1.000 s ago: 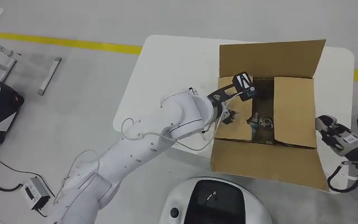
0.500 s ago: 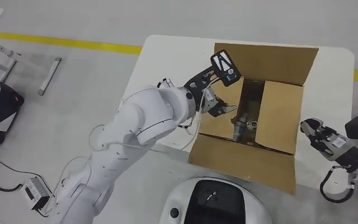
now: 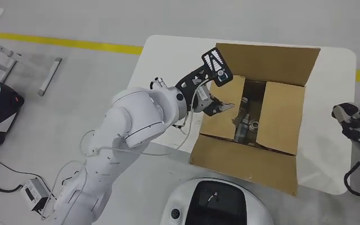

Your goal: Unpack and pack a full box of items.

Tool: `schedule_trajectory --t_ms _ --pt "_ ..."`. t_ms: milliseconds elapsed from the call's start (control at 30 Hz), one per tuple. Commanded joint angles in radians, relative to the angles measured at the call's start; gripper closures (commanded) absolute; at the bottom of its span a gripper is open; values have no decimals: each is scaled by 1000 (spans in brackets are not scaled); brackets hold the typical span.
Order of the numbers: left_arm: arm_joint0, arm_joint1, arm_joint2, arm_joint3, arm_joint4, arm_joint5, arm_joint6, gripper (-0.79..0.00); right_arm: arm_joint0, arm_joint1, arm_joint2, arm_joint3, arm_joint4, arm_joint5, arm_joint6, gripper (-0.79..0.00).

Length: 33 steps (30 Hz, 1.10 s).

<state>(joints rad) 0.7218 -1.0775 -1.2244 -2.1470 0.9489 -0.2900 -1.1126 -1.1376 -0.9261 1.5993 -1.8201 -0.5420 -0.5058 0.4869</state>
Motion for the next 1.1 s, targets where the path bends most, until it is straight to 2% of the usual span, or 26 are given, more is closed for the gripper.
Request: schedule_trajectory --t_ms 0,33,133,300,500,667,1067 --pt "0 0 0 0 0 0 0 -785 -1 0 -4 -2 1 -3 0 0" --pt "6 0 0 -2 1 -2 15 -785 -3 0 -5 -4 1 -5 0 0" --pt "28 7 10 -43 69 -97 41 -785 -11 0 -6 -5 1 -8 -4 0" --pt "124 27 -31 -123 93 -255 74 -785 -27 1 -5 -5 5 -8 -7 0" --pt "271 57 -173 -186 38 -445 118 -785 -40 1 -5 -3 8 -10 -9 0" --pt "387 74 -295 -195 22 -558 218 -785 -40 1 -14 -8 10 -11 -6 0" --pt "390 75 -298 -196 38 -552 220 -785 -24 1 -27 -11 8 -13 -2 0"
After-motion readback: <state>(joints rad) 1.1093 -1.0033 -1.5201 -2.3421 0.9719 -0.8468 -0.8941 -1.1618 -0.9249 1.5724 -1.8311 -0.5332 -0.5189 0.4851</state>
